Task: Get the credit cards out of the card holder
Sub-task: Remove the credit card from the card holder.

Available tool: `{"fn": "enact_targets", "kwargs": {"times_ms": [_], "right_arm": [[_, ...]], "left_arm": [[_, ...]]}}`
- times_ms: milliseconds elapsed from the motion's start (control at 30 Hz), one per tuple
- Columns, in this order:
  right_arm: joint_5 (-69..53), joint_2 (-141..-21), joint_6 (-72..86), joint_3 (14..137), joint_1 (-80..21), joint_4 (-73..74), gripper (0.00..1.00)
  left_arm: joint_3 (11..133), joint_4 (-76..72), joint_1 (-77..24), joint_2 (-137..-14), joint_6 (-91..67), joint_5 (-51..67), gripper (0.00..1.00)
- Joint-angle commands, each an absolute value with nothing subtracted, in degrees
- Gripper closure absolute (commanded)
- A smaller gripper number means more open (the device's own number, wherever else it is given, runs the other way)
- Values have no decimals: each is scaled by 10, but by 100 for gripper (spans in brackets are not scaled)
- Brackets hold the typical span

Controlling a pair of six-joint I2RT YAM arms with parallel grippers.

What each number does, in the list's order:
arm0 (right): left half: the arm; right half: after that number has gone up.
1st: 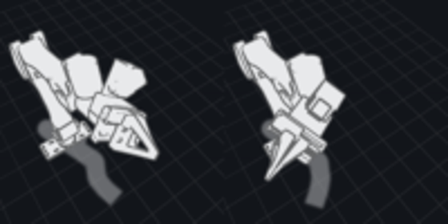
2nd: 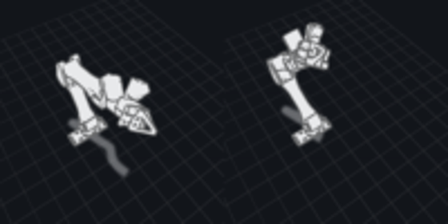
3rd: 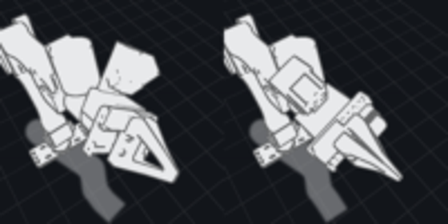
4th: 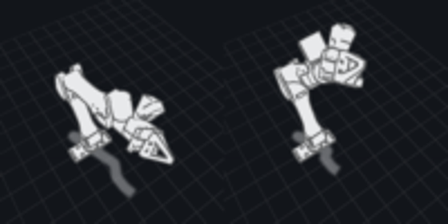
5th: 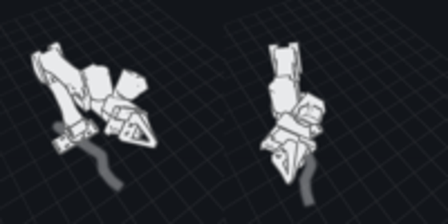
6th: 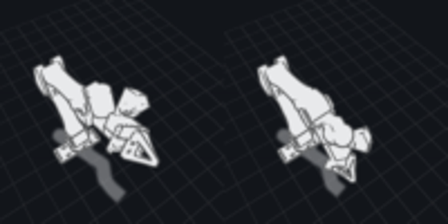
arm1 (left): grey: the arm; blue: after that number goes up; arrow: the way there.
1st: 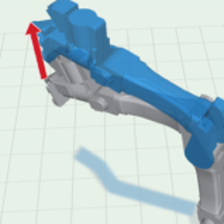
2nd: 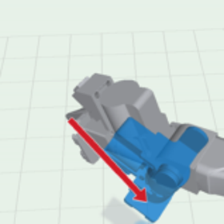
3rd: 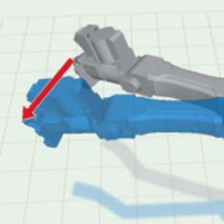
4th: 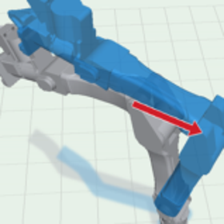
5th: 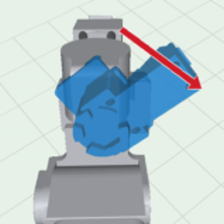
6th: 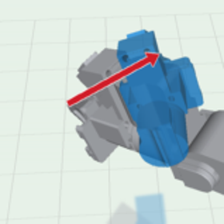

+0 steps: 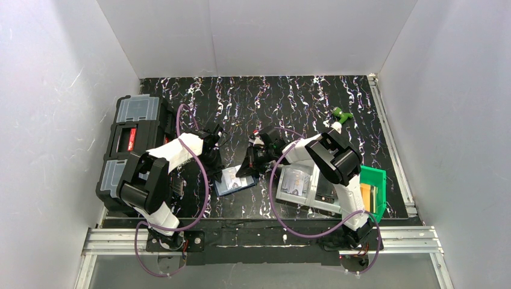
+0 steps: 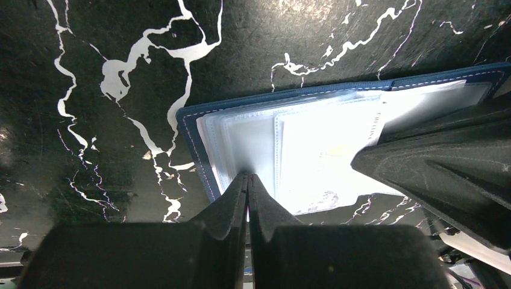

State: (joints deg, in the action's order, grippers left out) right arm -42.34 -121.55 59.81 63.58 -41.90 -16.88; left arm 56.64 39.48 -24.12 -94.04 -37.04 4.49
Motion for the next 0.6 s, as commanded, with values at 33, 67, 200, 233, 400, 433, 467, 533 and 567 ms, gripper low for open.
{"fn": "enact_targets", "kwargs": {"times_ms": [33,67,200,233,400,433,467,533,567], "right_arm": [[-406,-1196,590,619,-409,-167,88],[-406,-1195,591,618,-409,-167,88],[-409,-1196,601,611,-407,-180,82],[-411,-1197,606,609,-407,-186,82],[-420,-1204,622,604,-407,-208,82],[-421,-1205,623,604,-407,-210,82],[-423,-1206,625,604,-407,-212,82],[-430,-1210,630,605,-407,-218,80],[-432,-1211,634,606,-408,-221,80]], "left_arm": [[524,387,-241,-991,-361,-28,100],[524,387,-242,-991,-361,-28,100],[524,386,-242,-991,-361,-27,100],[524,386,-242,-991,-360,-27,100],[526,385,-242,-990,-361,-24,100],[526,385,-242,-990,-361,-23,100],[526,385,-242,-990,-361,-23,100],[525,384,-242,-990,-361,-22,100],[525,384,-242,-991,-361,-22,100]]}}
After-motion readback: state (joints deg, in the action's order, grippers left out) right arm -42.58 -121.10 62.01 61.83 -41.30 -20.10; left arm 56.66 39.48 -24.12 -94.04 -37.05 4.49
